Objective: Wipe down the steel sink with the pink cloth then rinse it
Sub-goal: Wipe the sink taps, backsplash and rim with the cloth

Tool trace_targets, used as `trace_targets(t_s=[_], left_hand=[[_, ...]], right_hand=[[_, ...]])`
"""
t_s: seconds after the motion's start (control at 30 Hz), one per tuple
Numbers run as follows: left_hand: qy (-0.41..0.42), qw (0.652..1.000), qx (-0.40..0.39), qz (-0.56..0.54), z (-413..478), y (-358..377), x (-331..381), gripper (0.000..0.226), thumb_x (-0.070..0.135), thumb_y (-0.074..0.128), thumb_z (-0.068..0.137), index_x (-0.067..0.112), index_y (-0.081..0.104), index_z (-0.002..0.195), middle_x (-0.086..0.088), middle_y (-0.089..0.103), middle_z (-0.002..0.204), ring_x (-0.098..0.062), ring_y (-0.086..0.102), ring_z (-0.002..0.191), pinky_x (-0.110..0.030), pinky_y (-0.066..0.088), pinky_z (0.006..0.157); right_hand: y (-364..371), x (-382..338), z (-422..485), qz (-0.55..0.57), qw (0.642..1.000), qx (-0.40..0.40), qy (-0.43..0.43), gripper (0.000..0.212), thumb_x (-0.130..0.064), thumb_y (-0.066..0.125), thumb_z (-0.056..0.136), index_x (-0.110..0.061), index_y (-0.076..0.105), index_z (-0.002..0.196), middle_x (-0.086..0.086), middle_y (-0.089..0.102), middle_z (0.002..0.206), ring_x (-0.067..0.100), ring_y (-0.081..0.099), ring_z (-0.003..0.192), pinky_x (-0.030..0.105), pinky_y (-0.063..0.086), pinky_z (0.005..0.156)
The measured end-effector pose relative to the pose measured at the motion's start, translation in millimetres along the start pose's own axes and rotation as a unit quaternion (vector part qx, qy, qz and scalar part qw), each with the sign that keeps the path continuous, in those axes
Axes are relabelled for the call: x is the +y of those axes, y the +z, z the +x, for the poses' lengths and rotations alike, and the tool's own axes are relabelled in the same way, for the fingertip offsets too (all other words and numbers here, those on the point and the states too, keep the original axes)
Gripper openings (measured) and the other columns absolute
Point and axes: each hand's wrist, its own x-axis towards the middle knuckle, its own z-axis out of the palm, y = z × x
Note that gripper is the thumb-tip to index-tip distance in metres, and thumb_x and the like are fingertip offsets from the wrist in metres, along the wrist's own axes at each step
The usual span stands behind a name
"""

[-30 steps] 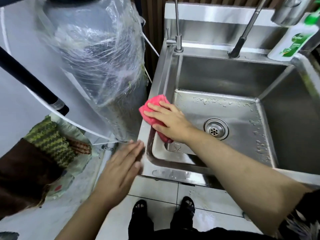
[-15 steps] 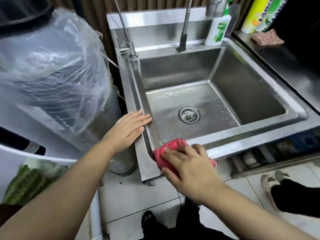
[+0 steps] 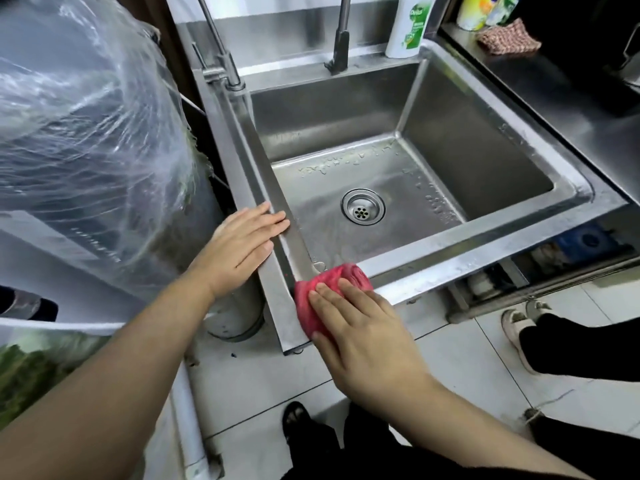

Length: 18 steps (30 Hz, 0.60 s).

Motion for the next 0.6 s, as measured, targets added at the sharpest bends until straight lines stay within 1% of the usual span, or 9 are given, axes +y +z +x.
trace_targets(t_s=[0.07, 0.13, 0.2, 0.3, 0.37, 0.43, 0.5, 0.53, 0.6], left_hand=[[-0.004, 1.000, 0.001, 0.004, -1, 0, 0, 0.059, 0.049, 0.013, 0.098, 0.020, 0.045, 0.138, 0.009, 0.042, 0.144, -0.007, 0.020, 0.141, -0.023, 0.005, 0.116], [-0.009, 1.000, 0.001, 0.005, -1, -1, 1, 0.059, 0.050, 0.012, 0.098, 0.020, 0.045, 0.138, 0.008, 0.042, 0.144, -0.008, 0.020, 0.141, -0.024, 0.005, 0.116], [-0.012, 1.000, 0.001, -0.001, -1, -2, 2, 0.061, 0.051, 0.012, 0.097, 0.020, 0.045, 0.137, 0.010, 0.041, 0.144, -0.009, 0.020, 0.142, -0.025, 0.006, 0.116], [-0.011, 1.000, -0.002, 0.000, 0, -1, 5, 0.061, 0.052, 0.012, 0.097, 0.020, 0.046, 0.137, 0.010, 0.041, 0.144, -0.009, 0.020, 0.142, -0.026, 0.007, 0.116], [-0.012, 1.000, -0.002, 0.003, 0, 0, 6, 0.060, 0.051, 0.012, 0.098, 0.020, 0.046, 0.137, 0.008, 0.042, 0.144, -0.009, 0.020, 0.142, -0.025, 0.006, 0.116], [-0.019, 1.000, -0.008, 0.001, 0, -3, 8, 0.060, 0.051, 0.012, 0.098, 0.019, 0.047, 0.136, 0.005, 0.044, 0.143, -0.010, 0.021, 0.141, -0.024, 0.006, 0.116], [-0.038, 0.999, -0.014, -0.001, 0, -7, 18, 0.062, 0.052, 0.012, 0.098, 0.018, 0.047, 0.136, 0.000, 0.046, 0.143, -0.012, 0.021, 0.141, -0.027, 0.007, 0.116], [-0.048, 0.999, -0.012, 0.003, -2, -8, 28, 0.062, 0.051, 0.012, 0.098, 0.016, 0.048, 0.135, -0.002, 0.047, 0.142, -0.014, 0.021, 0.141, -0.029, 0.008, 0.116], [-0.049, 0.998, -0.009, 0.027, -8, -2, 60, 0.061, 0.047, 0.014, 0.098, 0.014, 0.050, 0.133, -0.005, 0.051, 0.139, -0.017, 0.025, 0.139, -0.032, 0.011, 0.115]], right_hand=[[5, -2, -6, -0.017, 1.000, 0.015, 0.001, 0.050, -0.037, 0.038, 0.086, -0.014, 0.060, 0.124, 0.002, 0.063, 0.125, 0.028, 0.056, 0.118, 0.038, 0.029, 0.102], [14, -13, 5, -0.031, 0.999, 0.021, 0.013, 0.051, -0.033, 0.037, 0.086, -0.011, 0.058, 0.126, 0.005, 0.062, 0.127, 0.031, 0.055, 0.119, 0.045, 0.033, 0.105], [19, -25, 20, -0.041, 0.999, 0.013, 0.024, 0.053, -0.030, 0.035, 0.085, -0.008, 0.057, 0.127, 0.008, 0.060, 0.129, 0.031, 0.055, 0.120, 0.046, 0.041, 0.103], [20, -28, 30, -0.046, 0.998, 0.014, 0.032, 0.054, -0.030, 0.031, 0.086, -0.008, 0.054, 0.129, 0.009, 0.058, 0.131, 0.031, 0.053, 0.122, 0.047, 0.040, 0.102], [19, -22, 20, -0.037, 0.999, 0.013, 0.017, 0.054, -0.036, 0.030, 0.089, -0.011, 0.054, 0.130, 0.006, 0.058, 0.131, 0.029, 0.053, 0.122, 0.044, 0.039, 0.105], [17, -1, 6, -0.018, 0.999, 0.026, -0.007, 0.051, -0.042, 0.035, 0.090, -0.016, 0.056, 0.128, 0.003, 0.060, 0.129, 0.028, 0.053, 0.121, 0.043, 0.036, 0.106], [14, 44, -3, -0.019, 0.999, 0.042, 0.004, 0.047, -0.043, 0.041, 0.091, -0.016, 0.058, 0.125, 0.004, 0.062, 0.125, 0.029, 0.053, 0.120, 0.043, 0.037, 0.104], [12, 74, -4, -0.026, 0.998, 0.048, 0.026, 0.047, -0.042, 0.040, 0.092, -0.014, 0.058, 0.125, 0.007, 0.062, 0.124, 0.031, 0.053, 0.119, 0.045, 0.038, 0.104], [2, 132, -3, -0.054, 0.992, 0.053, 0.101, 0.050, -0.040, 0.034, 0.094, -0.010, 0.058, 0.125, 0.012, 0.062, 0.124, 0.033, 0.052, 0.120, 0.046, 0.035, 0.106]])
